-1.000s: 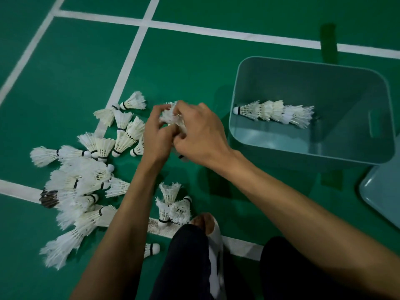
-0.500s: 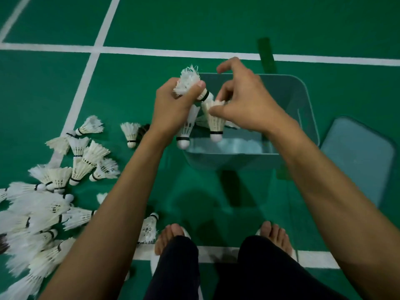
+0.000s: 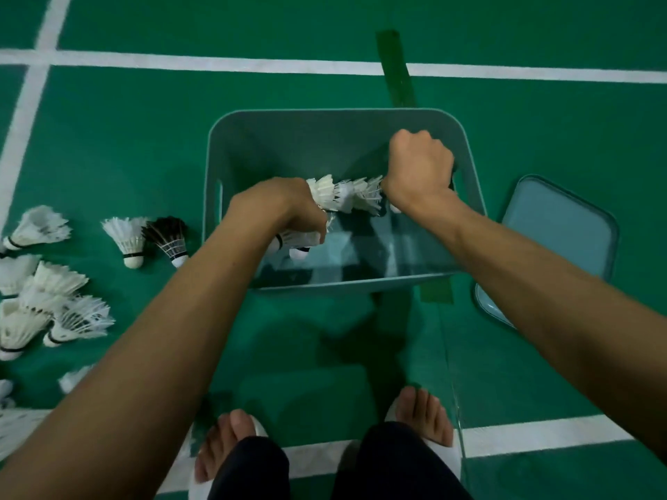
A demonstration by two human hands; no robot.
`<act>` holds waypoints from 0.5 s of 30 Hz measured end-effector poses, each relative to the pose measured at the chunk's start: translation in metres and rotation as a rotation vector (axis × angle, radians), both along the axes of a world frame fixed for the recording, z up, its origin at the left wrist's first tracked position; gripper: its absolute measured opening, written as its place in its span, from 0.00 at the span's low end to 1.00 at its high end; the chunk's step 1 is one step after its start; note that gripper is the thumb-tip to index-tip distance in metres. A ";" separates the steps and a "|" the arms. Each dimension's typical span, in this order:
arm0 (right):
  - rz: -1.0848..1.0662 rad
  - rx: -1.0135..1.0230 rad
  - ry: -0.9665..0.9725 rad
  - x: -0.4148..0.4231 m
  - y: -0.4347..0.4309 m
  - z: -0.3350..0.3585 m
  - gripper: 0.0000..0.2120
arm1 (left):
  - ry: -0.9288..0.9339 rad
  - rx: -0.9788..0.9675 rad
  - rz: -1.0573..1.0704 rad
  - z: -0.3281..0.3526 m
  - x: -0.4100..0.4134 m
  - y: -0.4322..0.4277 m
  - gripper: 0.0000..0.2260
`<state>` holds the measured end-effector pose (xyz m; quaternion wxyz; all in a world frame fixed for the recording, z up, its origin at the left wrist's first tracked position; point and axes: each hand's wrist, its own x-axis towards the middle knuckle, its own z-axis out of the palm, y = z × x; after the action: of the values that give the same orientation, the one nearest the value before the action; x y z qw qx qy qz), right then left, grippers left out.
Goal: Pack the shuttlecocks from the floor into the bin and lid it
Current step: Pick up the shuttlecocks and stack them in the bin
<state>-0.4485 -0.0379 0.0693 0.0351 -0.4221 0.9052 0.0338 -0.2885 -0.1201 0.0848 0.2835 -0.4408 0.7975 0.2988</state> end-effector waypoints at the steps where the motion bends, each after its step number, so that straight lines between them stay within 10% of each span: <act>1: -0.018 -0.007 -0.011 0.000 -0.002 -0.006 0.14 | 0.004 -0.004 -0.002 -0.004 0.000 0.001 0.11; 15: -0.718 -0.456 -0.600 -0.001 -0.014 -0.030 0.13 | -0.027 0.024 -0.097 -0.035 0.007 0.013 0.22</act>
<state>-0.4497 -0.0519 0.0392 0.2097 -0.0731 0.9274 -0.3010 -0.2817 -0.1071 0.0494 0.3140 -0.4021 0.8103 0.2883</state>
